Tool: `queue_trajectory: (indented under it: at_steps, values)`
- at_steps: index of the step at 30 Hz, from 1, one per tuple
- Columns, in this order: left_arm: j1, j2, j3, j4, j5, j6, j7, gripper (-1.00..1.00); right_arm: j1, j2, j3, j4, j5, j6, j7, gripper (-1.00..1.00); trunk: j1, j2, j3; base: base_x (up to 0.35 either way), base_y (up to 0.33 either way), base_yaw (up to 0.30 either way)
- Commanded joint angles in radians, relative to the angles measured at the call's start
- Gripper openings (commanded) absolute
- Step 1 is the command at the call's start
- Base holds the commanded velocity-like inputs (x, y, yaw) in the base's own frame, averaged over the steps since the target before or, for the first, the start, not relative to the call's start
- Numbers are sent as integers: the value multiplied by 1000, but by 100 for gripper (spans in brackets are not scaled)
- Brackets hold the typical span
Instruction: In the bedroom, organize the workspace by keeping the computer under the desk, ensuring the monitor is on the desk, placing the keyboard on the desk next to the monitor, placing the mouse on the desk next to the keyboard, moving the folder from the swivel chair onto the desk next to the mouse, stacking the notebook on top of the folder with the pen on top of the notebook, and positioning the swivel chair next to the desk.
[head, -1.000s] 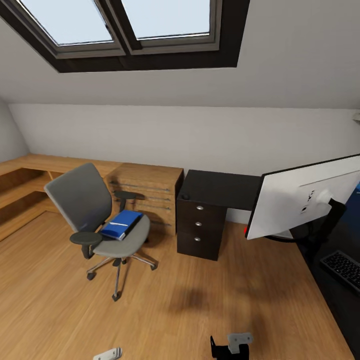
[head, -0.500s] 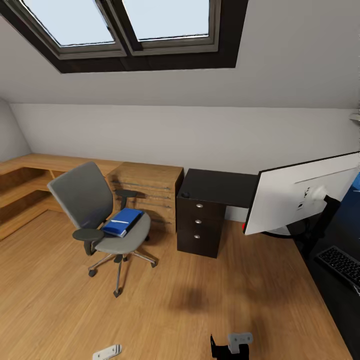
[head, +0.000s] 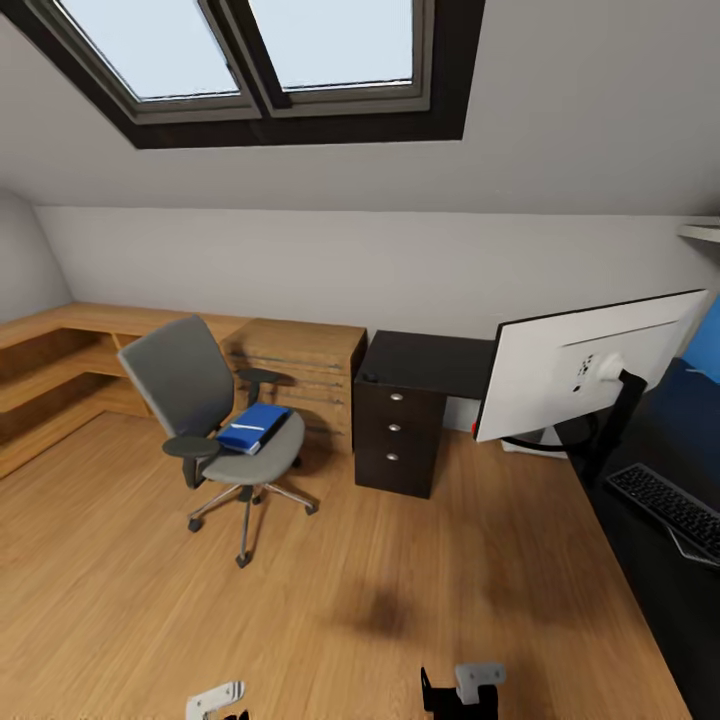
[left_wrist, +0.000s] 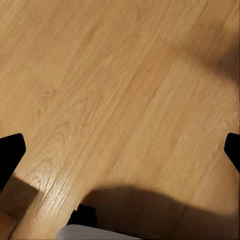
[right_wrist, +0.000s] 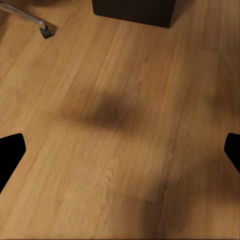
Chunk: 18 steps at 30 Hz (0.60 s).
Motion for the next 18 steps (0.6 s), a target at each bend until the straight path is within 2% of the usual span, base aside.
queue_trajectory:
  at_steps: [1, 3, 6, 9, 11, 12, 13, 14, 15, 16, 18]
  values:
    - [0, 1, -4, -10, 9, 3, 8, 100, -1, 1, -2, -2, 11, -2, -5, 100, 0, -1, -1, -72, 0, 0]
    - [0, 0, -5, -28, 9, 2, 8, 100, -1, 1, -1, -11, 11, -2, -5, 100, 0, -1, -1, -52, 0, 0]
    - [0, -2, -8, -101, 9, 8, 9, 100, -1, 2, 2, -81, 11, 2, -7, 100, 0, -1, -1, -19, 0, 0]
    - [0, -7, -9, -180, 9, 27, 10, 100, -1, 5, -1, -211, 8, 37, -8, 100, 0, -1, -1, -8, 0, 0]
    - [0, -11, -10, -224, 9, 55, 10, 100, -1, 7, -2, -289, 7, 92, -8, 100, 0, -1, -1, -4, 0, 0]
    - [0, -15, -9, -273, 10, 100, 10, 100, -1, 8, -4, -374, 6, 176, -8, 100, 0, -1, -1, -3, 0, 0]
    - [0, -16, -9, -300, 10, 127, 11, 100, -1, 7, -5, -418, 5, 226, -7, 100, 0, -1, -1, -2, 0, 0]
    - [0, -18, -4, -403, 10, 227, 12, 100, -1, 7, -8, -564, -2, 402, -7, 100, 0, -1, -1, -1, 0, 0]
    - [0, -18, 1, -441, 10, 262, 13, 100, -1, 6, -8, -614, -6, 460, -7, 100, 0, -1, -1, 0, 0, 0]
    - [0, -22, 62, -638, 11, 448, 17, 100, -1, 6, -10, -857, -36, 730, -7, 100, 0, -1, -1, 0, 0, 0]
    - [0, -26, 87, -700, 13, 521, 18, 100, -1, 7, -11, -942, -48, 832, -7, 100, 0, -1, -1, 0, 0, 0]
